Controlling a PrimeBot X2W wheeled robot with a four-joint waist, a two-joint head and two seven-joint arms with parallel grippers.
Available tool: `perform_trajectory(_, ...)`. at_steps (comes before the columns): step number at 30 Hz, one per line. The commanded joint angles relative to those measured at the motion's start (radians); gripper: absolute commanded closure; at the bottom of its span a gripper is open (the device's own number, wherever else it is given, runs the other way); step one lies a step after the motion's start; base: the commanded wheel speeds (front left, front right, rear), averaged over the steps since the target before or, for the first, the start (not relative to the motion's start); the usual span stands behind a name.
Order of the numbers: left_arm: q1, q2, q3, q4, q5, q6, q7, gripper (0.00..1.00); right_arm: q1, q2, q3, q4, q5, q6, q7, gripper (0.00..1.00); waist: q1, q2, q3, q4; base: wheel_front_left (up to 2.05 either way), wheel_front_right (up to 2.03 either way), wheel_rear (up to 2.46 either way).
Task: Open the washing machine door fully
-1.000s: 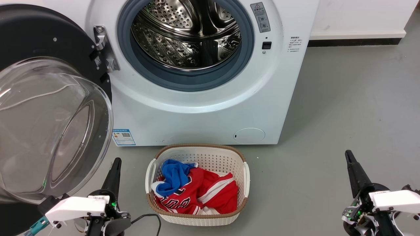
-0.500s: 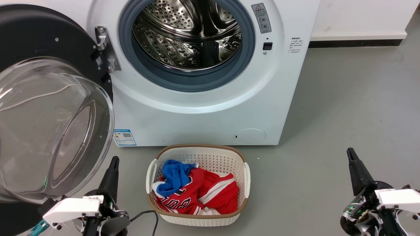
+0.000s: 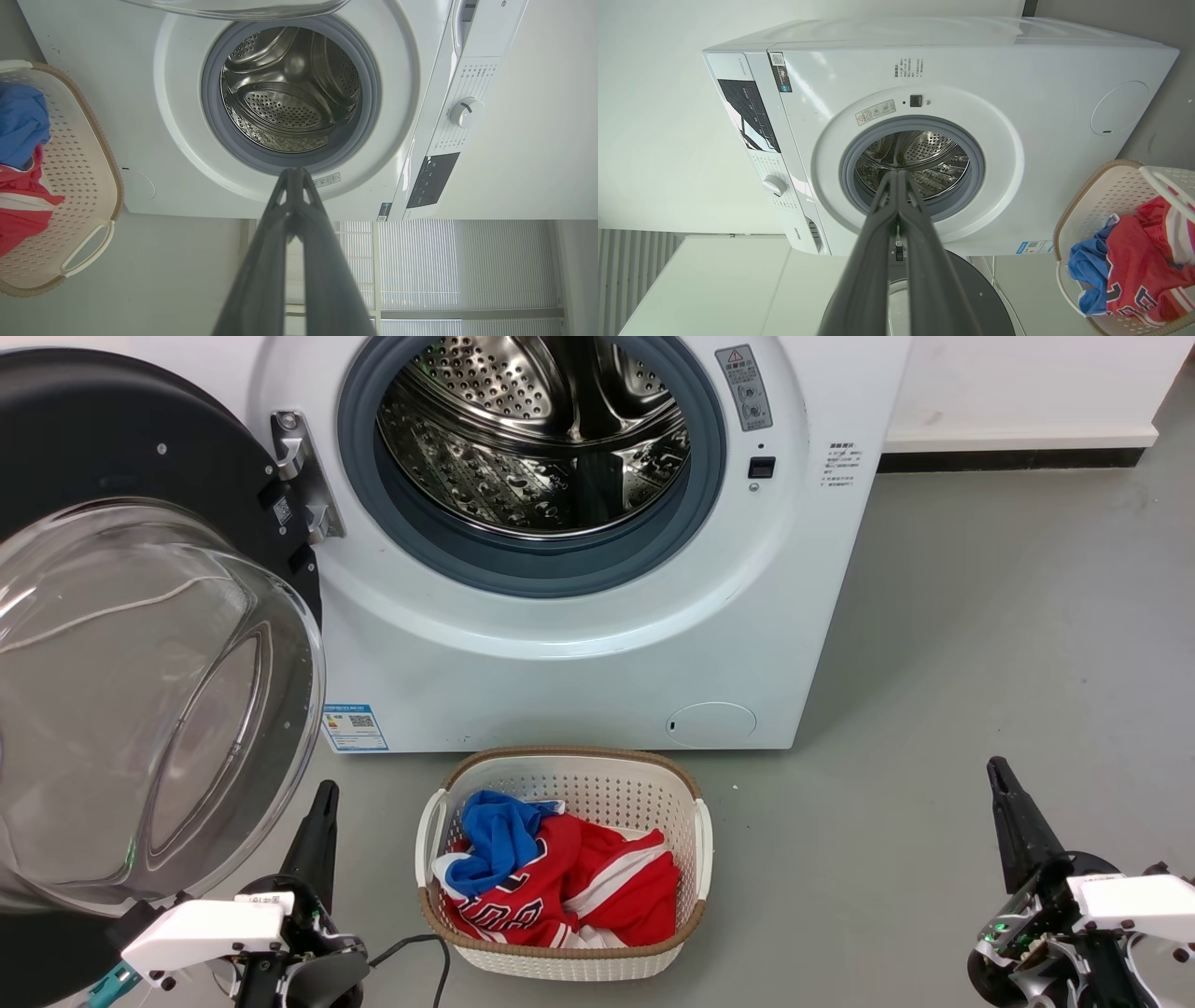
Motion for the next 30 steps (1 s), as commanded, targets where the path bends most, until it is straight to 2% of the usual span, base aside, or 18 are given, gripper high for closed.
perform_trajectory(1,-0.008,-0.002,0.004,0.001,-0.001,-0.003,0.003,1.00,-0.011,0.003,-0.002,0.002,-0.003,0.000,0.004,1.00,0.0000,-0.0001,0.000,0.000,0.00,0.00,0.00)
perform_trajectory(30,-0.008,-0.003,0.006,0.001,0.001,-0.003,0.004,1.00,-0.011,0.009,-0.011,0.002,-0.011,0.000,0.010,1.00,0.0000,-0.0001,0.000,0.000,0.00,0.00,0.00)
